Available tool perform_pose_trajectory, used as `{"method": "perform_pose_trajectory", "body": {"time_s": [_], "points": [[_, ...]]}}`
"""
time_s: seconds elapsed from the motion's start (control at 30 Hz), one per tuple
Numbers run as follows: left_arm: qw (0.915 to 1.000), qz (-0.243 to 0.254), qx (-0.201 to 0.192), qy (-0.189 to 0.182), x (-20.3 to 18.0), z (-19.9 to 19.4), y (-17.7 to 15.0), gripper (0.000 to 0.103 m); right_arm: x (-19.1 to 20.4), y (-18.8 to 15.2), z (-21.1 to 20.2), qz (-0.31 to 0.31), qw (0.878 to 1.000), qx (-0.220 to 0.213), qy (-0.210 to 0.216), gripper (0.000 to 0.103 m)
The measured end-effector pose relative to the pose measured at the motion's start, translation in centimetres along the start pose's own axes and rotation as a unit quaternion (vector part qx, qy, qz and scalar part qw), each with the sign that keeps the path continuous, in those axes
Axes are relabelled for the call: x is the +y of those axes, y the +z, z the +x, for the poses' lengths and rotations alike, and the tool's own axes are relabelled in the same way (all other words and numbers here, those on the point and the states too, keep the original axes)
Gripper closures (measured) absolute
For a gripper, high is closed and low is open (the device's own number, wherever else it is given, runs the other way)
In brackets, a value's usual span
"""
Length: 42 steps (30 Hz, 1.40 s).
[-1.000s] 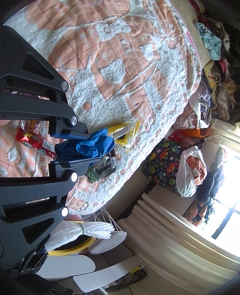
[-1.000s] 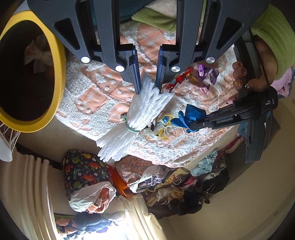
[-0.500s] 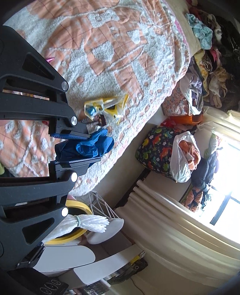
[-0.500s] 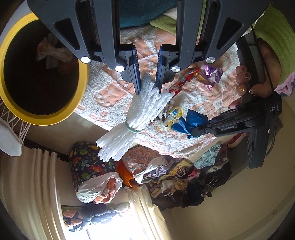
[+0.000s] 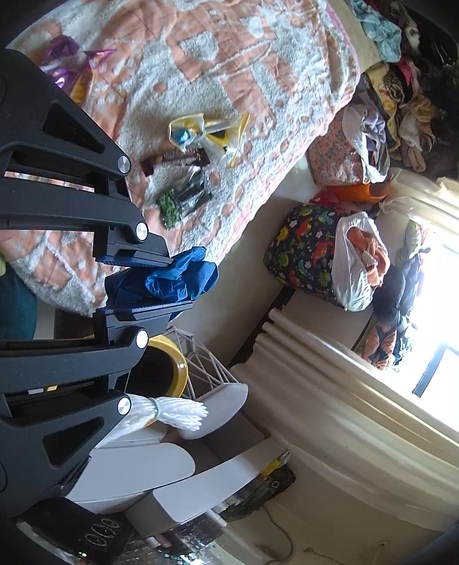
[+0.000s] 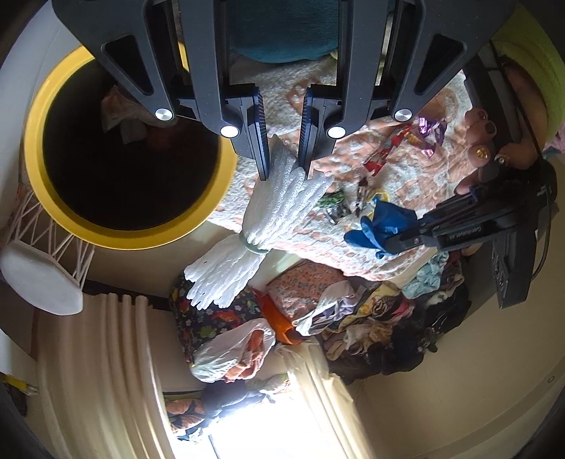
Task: Collect trash
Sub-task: 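Carry the blue glove and white mesh bundle over the yellow bin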
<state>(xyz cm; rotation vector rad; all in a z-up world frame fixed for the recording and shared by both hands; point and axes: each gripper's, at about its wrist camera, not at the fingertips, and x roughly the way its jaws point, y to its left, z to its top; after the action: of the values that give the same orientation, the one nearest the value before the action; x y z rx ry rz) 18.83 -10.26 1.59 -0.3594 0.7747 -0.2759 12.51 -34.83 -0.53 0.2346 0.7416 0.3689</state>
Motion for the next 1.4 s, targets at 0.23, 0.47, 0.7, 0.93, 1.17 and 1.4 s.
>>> {"method": "perform_pose_trajectory", "body": {"time_s": [0.23, 0.47, 0.7, 0.93, 1.17, 1.4], "points": [[0.9995, 0.023, 0.014, -0.015, -2.3, 1.0, -0.8, 0.092, -1.6, 0.1, -0.7, 0.015, 1.000, -0.013, -0.022, 0.087], [0.9978, 0.051, 0.029, -0.032, -4.8, 1.9, -1.7, 0.092, -4.8, 0.4, -1.7, 0.045, 0.997, -0.028, -0.051, 0.087], [0.9951, 0.076, 0.042, -0.048, -7.0, 2.9, -2.5, 0.092, -7.6, 0.4, -2.2, 0.068, 0.994, -0.035, -0.074, 0.087], [0.9916, 0.097, 0.059, -0.063, -9.0, 3.9, -3.5, 0.092, -9.7, 0.1, -2.6, 0.079, 0.992, -0.035, -0.093, 0.087], [0.9867, 0.121, 0.079, -0.075, -11.0, 5.5, -4.7, 0.092, -11.0, -0.2, -2.5, 0.094, 0.990, -0.023, -0.101, 0.087], [0.9821, 0.136, 0.101, -0.082, -12.8, 8.1, -5.2, 0.092, -12.1, -0.8, -1.9, 0.106, 0.989, 0.000, -0.100, 0.087]]}}
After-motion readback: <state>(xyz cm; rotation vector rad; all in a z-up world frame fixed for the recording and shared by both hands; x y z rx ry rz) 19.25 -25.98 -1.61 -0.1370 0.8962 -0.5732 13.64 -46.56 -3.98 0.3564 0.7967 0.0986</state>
